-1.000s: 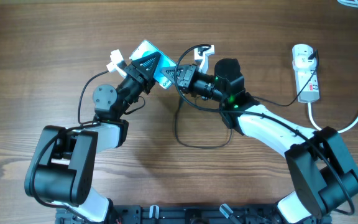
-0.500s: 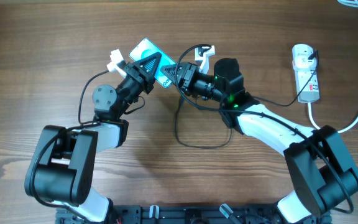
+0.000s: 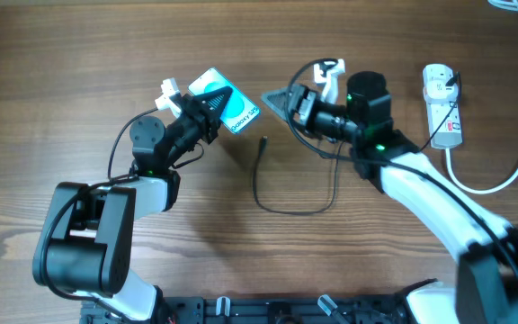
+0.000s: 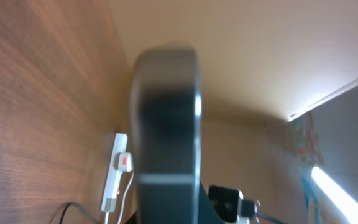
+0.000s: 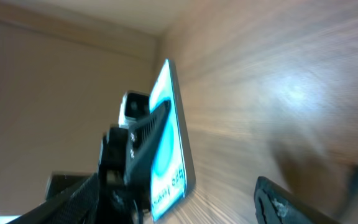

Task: Plug charger to phone and switch on socket
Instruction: 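Pull the phone away with the left gripper, releasing the right gripper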

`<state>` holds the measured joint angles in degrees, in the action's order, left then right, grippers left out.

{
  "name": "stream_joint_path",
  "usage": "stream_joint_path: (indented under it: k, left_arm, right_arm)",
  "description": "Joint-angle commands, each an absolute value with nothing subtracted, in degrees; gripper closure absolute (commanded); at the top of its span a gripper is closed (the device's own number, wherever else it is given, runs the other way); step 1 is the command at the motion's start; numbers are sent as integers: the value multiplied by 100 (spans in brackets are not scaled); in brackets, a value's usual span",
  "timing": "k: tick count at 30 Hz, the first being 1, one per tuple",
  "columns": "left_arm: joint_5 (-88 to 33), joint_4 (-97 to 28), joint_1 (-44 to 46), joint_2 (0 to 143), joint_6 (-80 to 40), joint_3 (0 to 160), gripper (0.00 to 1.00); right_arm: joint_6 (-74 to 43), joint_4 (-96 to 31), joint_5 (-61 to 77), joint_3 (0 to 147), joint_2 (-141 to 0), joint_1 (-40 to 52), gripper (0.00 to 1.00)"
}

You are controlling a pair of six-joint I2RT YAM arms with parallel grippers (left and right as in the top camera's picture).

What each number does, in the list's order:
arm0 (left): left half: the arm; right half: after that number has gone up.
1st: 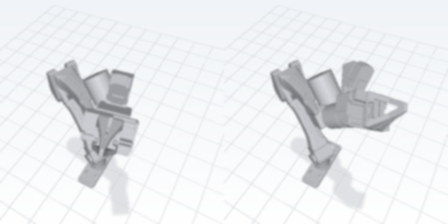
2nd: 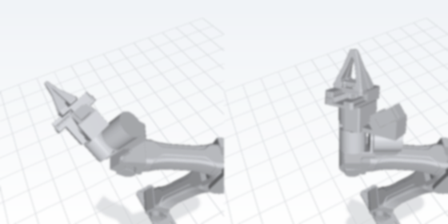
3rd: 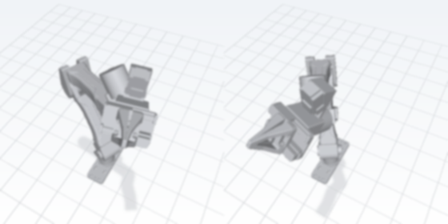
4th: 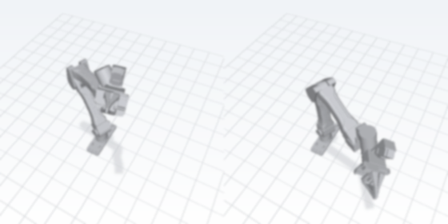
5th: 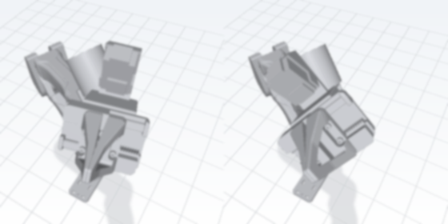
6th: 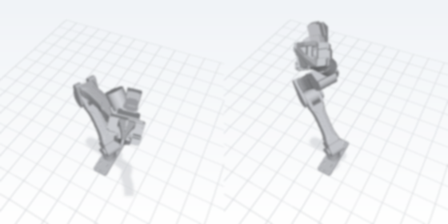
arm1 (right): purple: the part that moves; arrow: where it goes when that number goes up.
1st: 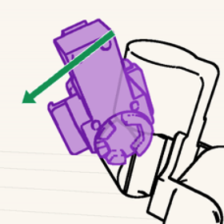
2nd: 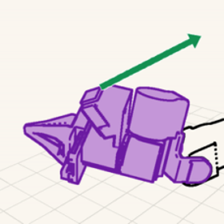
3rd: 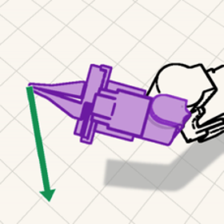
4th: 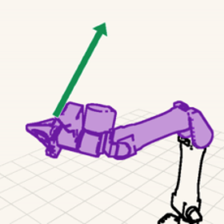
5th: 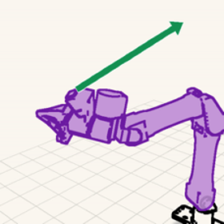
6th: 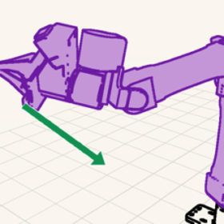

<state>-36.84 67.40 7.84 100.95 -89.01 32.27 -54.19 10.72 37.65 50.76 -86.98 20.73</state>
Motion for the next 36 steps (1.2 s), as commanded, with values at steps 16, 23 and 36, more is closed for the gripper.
stream_joint_path:
  k: [16,23,36]
  left_arm:
    - [-6506,4554,760,11459,-9148,6372,96]
    - [-7301,4554,760,12143,-9529,7032,96]
    - [-8095,4552,760,12383,-9675,7439,96]
  right_arm:
    - [-3299,-2827,1468,5057,-6772,2012,2]
    - [-3205,-3151,1288,5057,-6801,2025,0]
    - [-3151,-3374,987,5057,-6805,2235,0]
